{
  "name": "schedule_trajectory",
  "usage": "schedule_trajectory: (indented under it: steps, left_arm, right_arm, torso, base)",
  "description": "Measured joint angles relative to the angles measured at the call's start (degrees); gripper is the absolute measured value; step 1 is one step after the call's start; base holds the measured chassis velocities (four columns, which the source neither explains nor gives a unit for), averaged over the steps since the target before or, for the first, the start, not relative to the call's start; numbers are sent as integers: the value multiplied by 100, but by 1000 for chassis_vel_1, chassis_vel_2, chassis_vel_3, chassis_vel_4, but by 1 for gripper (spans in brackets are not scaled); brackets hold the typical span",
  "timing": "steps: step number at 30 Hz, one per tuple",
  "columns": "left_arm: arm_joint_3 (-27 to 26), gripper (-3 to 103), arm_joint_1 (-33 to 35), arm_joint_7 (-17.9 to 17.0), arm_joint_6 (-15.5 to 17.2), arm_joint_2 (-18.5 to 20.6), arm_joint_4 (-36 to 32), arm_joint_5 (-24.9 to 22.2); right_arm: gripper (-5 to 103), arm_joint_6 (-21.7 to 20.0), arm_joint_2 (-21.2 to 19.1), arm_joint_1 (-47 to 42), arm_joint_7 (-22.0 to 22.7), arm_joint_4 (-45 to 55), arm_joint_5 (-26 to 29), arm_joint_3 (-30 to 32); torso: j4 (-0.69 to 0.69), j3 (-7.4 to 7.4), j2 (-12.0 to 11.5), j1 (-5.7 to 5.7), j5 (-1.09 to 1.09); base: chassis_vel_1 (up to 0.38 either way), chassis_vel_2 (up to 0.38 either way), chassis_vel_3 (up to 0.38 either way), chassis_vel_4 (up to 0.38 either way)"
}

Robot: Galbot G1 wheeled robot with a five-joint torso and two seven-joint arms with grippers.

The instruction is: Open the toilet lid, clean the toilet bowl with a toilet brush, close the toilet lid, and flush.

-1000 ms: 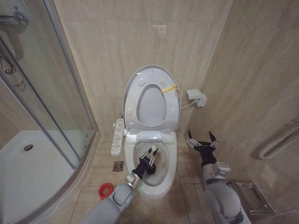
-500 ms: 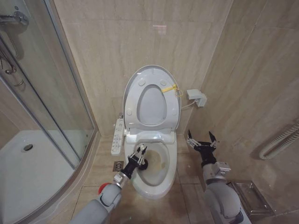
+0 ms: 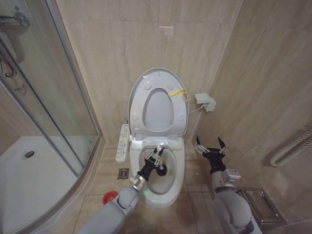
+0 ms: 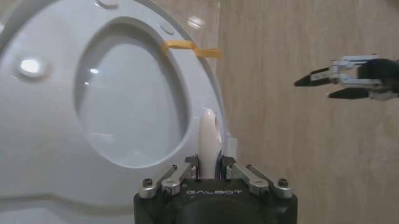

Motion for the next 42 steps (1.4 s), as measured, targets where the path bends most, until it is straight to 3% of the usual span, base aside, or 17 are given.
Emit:
schedule_trajectory:
  steps: [8, 14, 25, 31, 42]
  left_arm:
    - [168, 21, -67, 47, -23, -183, 282, -29]
    - [159, 21, -275, 117, -205, -261, 971, -15]
    - [171, 21, -326, 121, -104, -378, 600, -58]
    - [140, 21, -368, 170, -285, -460, 1296, 33]
    - [130, 21, -440, 158, -270, -493, 1100, -14]
  right_arm:
    - [100, 0, 0, 0, 0, 0, 0, 0]
    - [100, 0, 0, 0, 0, 0, 0, 0]
    - [100, 0, 0, 0, 0, 0, 0, 0]
    - [100, 0, 0, 0, 0, 0, 0, 0]
    - [100, 0, 0, 0, 0, 0, 0, 0]
  torso:
    - [0, 0, 0, 0, 0]
    - [1, 0, 0, 0, 0]
    - [-2, 0, 0, 0, -1]
    - [1, 0, 0, 0, -1]
    - [-2, 0, 0, 0, -1]
  base:
    - [0, 0, 0, 0]
    - [0, 0, 0, 0]
    - [0, 0, 0, 0]
    - [0, 0, 0, 0]
    - [0, 0, 0, 0]
